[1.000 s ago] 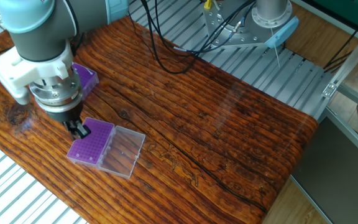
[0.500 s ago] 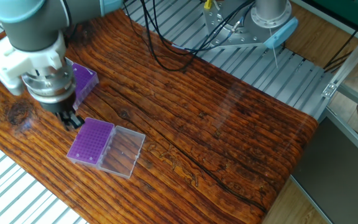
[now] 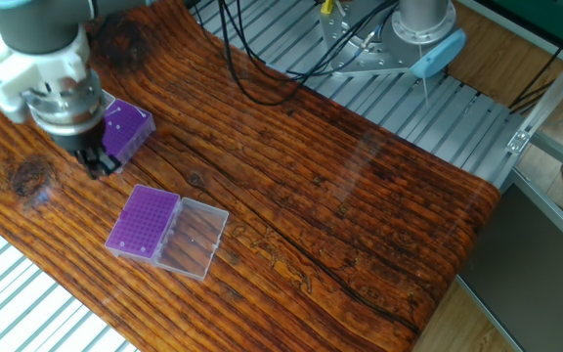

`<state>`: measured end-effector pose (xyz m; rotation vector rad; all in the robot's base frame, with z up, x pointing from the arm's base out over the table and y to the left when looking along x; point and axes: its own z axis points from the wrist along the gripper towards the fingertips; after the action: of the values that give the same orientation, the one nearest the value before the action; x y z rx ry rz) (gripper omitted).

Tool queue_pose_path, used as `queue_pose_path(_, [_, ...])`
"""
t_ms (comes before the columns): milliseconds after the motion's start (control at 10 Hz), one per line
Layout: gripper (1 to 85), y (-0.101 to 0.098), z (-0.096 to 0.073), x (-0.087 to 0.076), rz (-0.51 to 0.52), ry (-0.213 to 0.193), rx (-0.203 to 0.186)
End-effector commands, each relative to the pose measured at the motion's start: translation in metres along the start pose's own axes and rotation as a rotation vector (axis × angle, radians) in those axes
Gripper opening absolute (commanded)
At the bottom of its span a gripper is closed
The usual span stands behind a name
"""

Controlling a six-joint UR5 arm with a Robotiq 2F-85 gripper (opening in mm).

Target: Transfer all small pipette tips from one holder to another

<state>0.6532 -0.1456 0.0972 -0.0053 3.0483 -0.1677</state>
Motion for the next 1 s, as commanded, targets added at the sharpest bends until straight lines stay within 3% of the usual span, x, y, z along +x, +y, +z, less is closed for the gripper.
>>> queue_pose_path(0, [1.0, -0.029, 0.003, 0.014, -0.036, -0.001, -0.007])
queue_pose_path(900, [1.0, -0.073, 0.018, 0.052, -0.073, 0.006, -0.036])
